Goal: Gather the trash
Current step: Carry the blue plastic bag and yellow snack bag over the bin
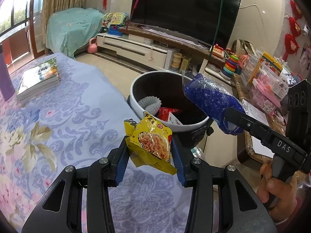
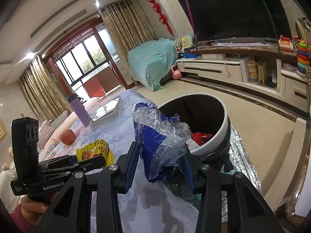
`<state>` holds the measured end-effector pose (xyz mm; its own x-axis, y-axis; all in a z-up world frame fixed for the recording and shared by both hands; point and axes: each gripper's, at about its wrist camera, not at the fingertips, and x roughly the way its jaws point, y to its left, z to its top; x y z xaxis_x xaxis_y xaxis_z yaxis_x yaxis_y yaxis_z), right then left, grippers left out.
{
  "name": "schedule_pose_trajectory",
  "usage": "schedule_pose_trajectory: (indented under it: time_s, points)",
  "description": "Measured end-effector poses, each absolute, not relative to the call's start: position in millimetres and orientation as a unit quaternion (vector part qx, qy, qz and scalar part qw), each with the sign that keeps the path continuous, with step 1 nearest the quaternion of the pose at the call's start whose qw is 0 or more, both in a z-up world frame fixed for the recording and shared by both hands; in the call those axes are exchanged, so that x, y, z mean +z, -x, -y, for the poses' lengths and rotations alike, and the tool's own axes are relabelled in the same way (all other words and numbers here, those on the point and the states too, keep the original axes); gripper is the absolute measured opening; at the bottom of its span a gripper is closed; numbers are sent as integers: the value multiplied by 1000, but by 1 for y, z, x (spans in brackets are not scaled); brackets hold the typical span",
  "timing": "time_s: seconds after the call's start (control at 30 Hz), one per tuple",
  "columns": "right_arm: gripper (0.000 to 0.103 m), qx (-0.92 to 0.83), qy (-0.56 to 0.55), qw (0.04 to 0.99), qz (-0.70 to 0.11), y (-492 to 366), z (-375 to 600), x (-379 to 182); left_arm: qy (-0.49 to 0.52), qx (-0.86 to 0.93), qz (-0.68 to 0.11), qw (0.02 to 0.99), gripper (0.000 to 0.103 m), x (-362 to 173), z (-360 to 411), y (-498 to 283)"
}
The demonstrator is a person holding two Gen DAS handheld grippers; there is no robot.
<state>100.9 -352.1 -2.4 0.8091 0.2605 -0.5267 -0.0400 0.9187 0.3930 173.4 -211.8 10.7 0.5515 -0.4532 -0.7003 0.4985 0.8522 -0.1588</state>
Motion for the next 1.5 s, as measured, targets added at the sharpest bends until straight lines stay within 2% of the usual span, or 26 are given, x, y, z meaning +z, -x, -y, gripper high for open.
schedule_pose_trajectory:
  time_s: [0.87, 1.5]
  points:
    - [43, 63, -181, 930, -314, -126, 368, -1, -46, -283, -383, 878, 41, 17, 254, -202]
    - [43, 55, -159, 917, -362, -162, 373, -4, -62, -286, -397, 870, 41, 9, 283, -247]
